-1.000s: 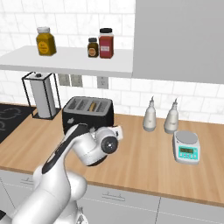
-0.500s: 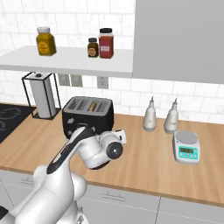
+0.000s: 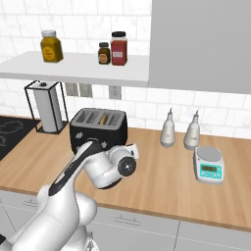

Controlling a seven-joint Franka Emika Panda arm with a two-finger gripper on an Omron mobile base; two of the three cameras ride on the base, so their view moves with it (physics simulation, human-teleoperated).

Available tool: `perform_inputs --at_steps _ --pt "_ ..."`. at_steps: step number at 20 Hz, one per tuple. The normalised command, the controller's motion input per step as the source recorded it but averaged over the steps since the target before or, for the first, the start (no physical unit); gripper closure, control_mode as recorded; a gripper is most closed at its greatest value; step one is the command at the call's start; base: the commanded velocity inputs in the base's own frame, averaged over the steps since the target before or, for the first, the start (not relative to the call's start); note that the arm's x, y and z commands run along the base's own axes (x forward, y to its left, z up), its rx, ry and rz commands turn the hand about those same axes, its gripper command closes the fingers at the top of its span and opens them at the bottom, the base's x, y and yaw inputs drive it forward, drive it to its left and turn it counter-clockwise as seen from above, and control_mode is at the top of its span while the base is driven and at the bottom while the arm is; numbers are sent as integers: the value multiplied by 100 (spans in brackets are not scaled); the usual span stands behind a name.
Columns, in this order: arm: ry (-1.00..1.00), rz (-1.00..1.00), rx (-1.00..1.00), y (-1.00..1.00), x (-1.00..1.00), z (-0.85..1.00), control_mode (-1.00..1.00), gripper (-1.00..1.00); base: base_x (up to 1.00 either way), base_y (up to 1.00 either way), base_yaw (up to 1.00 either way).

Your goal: Start the toaster. Once the lever pops up, take the bread to the plate on the dining counter.

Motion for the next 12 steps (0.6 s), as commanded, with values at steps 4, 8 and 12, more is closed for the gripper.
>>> perform_inputs --at_steps 4,8,12 --pt "-3 0 0 19 -16 -6 -100 100 0 0 0" --pt "-3 0 0 14 0 0 -100 100 0 0 0" --pt "-1 0 0 21 0 -4 -100 100 0 0 0"
